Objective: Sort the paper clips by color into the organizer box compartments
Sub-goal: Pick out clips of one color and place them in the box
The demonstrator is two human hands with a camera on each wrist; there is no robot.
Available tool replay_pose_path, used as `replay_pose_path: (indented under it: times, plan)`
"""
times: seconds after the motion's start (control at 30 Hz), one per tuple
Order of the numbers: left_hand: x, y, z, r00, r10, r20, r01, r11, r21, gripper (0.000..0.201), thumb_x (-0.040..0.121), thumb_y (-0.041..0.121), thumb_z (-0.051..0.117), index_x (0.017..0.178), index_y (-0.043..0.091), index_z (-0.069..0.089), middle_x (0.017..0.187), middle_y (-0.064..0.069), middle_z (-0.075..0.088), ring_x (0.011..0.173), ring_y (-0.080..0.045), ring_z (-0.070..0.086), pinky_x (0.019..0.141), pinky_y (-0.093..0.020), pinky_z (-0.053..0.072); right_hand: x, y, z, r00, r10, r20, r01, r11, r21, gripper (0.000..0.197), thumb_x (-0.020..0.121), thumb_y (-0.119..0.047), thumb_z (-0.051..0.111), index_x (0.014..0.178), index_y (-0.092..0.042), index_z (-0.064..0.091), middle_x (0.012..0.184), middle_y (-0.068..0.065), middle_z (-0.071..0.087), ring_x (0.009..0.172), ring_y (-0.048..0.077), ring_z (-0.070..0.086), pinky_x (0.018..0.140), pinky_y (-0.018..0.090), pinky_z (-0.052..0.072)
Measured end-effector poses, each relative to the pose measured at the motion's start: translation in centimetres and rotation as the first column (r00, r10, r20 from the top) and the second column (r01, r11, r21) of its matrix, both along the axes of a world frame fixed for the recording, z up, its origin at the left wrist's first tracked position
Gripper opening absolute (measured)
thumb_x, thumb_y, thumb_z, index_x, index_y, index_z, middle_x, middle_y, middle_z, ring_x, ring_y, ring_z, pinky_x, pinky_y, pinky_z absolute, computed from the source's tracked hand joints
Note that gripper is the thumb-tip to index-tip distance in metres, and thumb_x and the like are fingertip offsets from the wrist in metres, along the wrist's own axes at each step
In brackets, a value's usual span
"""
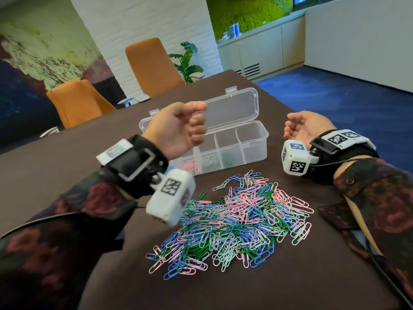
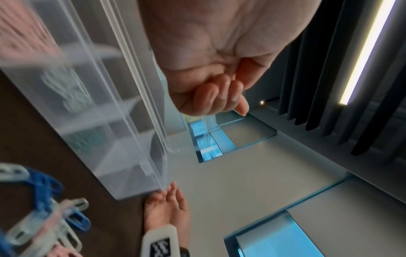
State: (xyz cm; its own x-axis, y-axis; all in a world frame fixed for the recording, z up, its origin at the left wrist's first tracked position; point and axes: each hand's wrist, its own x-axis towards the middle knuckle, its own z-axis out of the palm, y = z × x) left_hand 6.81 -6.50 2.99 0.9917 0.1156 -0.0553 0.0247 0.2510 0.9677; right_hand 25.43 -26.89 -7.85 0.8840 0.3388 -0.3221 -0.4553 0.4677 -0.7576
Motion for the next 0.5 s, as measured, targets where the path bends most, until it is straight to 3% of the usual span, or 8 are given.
replay_pose_path:
  times: [0.2,0.33,0.5]
  plan:
    - [-5.1,6.0,-1.3,0.99,0.136,-0.024,-0.136,0.991,0.012,0.025,0.067,0.032,0.052,0.079,0.012,0.061,0.062,0.001,0.033,0.053,-0.013,0.031,0.055,-0.027,0.032,-0.4,-0.1,0.2,1.0,-0.008,0.011,0.008,1.0,0.002,0.011,0.091,-0.013,0.049,0.082,-0.01,0.054,0.074,0.002,0.048,0.059,0.012,0.046,0.047,0.02,0.044]
    - [-5.9,7.1,-1.8,0.993,0.114,-0.031,-0.114,0.993,0.005,0.034,0.063,0.04,0.056,0.083,0.013,0.062,0.066,0.001,0.038,0.058,-0.015,0.038,0.061,-0.03,0.035,-0.3,-0.1,0.1,1.0,-0.007,0.008,0.007,1.0,-0.003,0.012,0.092,-0.014,0.05,0.081,-0.009,0.052,0.074,0.001,0.047,0.059,0.011,0.046,0.045,0.017,0.044]
    - [-5.1,6.3,-2.2,0.994,0.11,-0.011,-0.111,0.99,-0.088,0.037,0.07,0.044,0.046,0.088,0.013,0.057,0.068,0.0,0.037,0.061,-0.016,0.038,0.065,-0.032,0.03,-0.2,-0.1,0.0,1.0,-0.004,0.017,0.004,1.0,-0.002,0.013,0.092,-0.014,0.048,0.08,-0.01,0.052,0.075,0.001,0.047,0.06,0.011,0.045,0.044,0.014,0.045]
